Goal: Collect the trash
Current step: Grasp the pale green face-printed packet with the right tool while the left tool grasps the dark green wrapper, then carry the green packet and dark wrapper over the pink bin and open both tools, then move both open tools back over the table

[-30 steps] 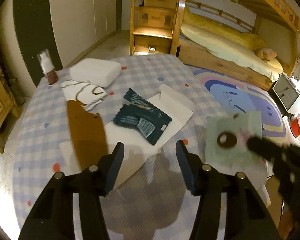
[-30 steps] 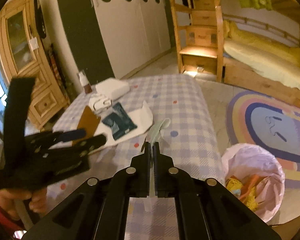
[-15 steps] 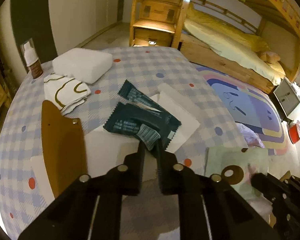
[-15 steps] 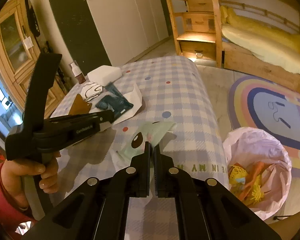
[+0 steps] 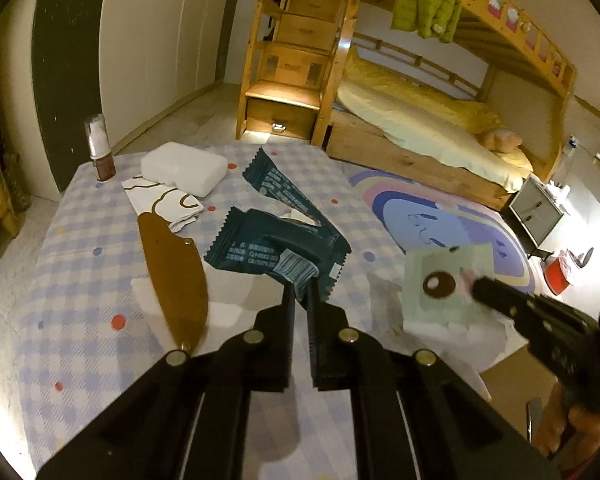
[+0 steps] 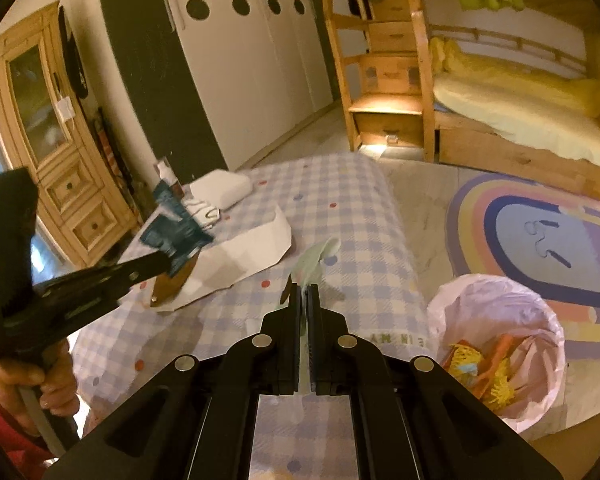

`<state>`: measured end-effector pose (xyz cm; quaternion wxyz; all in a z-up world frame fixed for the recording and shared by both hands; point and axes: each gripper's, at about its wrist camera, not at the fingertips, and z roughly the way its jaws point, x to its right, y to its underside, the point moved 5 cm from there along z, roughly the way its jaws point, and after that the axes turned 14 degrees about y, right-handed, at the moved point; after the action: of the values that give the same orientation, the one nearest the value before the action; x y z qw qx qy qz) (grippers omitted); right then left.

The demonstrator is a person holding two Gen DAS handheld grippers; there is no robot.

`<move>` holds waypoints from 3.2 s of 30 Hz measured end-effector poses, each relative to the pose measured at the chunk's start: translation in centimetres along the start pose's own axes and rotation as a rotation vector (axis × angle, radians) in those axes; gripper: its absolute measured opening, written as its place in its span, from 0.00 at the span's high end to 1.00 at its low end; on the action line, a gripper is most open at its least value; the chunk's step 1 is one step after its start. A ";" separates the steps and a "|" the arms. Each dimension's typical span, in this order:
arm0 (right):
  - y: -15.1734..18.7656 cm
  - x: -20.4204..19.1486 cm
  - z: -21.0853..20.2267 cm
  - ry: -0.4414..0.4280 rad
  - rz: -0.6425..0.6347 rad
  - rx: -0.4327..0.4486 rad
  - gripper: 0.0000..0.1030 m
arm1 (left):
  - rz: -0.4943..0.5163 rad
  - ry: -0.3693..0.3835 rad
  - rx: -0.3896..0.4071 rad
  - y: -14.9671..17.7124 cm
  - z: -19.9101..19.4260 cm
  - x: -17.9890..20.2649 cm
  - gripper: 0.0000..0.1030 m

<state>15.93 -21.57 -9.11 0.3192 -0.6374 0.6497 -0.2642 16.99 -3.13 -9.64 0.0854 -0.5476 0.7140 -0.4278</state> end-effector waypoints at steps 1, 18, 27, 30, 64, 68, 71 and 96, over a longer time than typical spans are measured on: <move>0.0 0.4 -0.4 0.006 0.009 0.005 0.97 | 0.009 0.002 0.001 0.1 -0.3 0.5 0.96; 0.6 10.5 -6.1 0.216 0.143 0.083 0.97 | 0.245 0.155 -0.055 1.0 2.6 11.9 0.96; 1.0 16.0 -2.6 0.296 0.207 0.023 0.97 | 0.287 0.198 -0.131 1.0 7.7 15.6 0.96; 1.0 17.1 -1.2 0.300 0.220 0.005 0.94 | 0.293 0.206 -0.156 1.0 9.3 16.1 0.96; 1.9 18.4 -4.9 0.279 0.298 0.037 0.78 | 0.256 0.132 -0.170 1.3 10.4 14.2 0.49; 1.4 16.2 -6.0 0.259 0.264 0.058 0.78 | 0.230 0.093 -0.114 1.0 7.0 12.2 0.49; 1.0 13.9 -6.7 0.229 0.225 0.071 0.78 | 0.218 0.067 -0.065 0.7 4.5 11.3 0.48; -0.5 -7.5 -2.4 -0.013 -0.134 0.012 0.47 | -0.082 -0.269 0.079 4.0 -8.7 -8.2 0.34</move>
<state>14.32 -14.31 -6.58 0.3088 -0.6793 0.6018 -0.2847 12.17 8.56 -9.90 0.1844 -0.6248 0.6558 -0.3815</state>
